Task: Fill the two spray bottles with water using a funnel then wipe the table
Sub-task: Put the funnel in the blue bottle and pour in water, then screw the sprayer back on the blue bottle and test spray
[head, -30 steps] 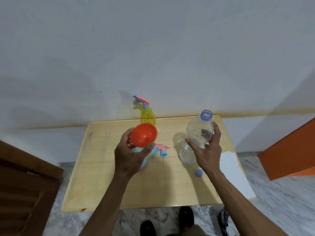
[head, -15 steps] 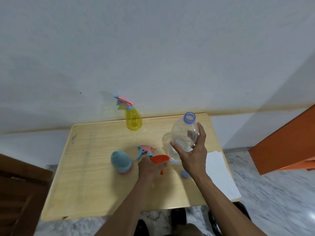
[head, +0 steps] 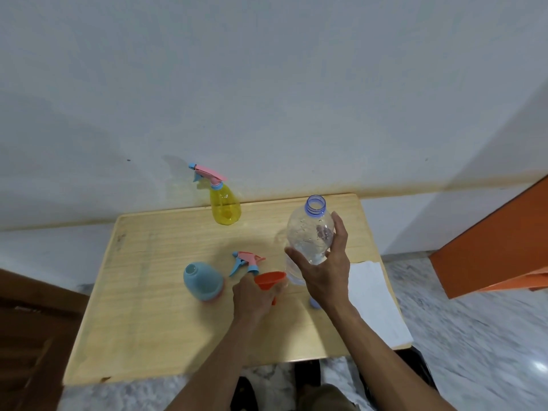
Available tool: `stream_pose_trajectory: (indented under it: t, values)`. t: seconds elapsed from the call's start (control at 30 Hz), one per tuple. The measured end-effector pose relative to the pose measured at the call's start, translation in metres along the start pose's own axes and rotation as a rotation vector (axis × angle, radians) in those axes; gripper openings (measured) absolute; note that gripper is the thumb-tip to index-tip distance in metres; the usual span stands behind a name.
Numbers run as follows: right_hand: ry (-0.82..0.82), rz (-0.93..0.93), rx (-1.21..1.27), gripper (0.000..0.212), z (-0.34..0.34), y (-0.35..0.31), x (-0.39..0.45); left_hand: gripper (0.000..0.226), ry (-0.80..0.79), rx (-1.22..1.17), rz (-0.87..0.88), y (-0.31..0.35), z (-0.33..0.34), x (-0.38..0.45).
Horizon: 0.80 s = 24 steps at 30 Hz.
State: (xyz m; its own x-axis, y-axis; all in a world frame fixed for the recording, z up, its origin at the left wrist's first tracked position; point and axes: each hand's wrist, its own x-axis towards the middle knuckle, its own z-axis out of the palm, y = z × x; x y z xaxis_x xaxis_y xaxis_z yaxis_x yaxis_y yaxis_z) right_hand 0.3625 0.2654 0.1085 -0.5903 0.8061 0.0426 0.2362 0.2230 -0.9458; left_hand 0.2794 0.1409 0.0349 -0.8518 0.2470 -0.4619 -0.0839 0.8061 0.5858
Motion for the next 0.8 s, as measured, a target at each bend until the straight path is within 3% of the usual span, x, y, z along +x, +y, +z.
stream_pose_trajectory:
  t: [0.2,0.3,0.37,0.47,0.53,0.7,0.8]
  values:
    - [0.038,0.058,0.005,0.120,0.002,-0.008,-0.008,0.083,0.009,-0.008,0.097,-0.002,-0.016,-0.011]
    - [0.095,0.070,0.001,0.122,0.007,-0.007,-0.019,0.052,-0.011,0.044,0.150,-0.002,-0.030,-0.014]
    - [0.168,0.093,-0.015,0.108,0.013,-0.006,-0.033,0.045,0.000,0.033,0.204,-0.004,-0.043,-0.018]
    - [0.276,0.139,-0.053,0.075,0.029,-0.005,-0.058,0.066,0.060,-0.071,0.248,-0.013,-0.066,-0.020]
    - [0.283,0.179,-0.053,0.061,0.042,-0.005,-0.076,0.063,0.100,-0.221,0.271,-0.020,-0.085,-0.024]
    - [0.053,0.173,-0.122,0.020,0.072,-0.007,-0.093,0.033,0.358,-0.358,0.469,-0.040,-0.139,-0.026]
    - [-0.061,0.149,-0.292,0.016,0.089,-0.008,-0.079,0.030,0.446,-0.391,0.458,-0.066,-0.160,-0.017]
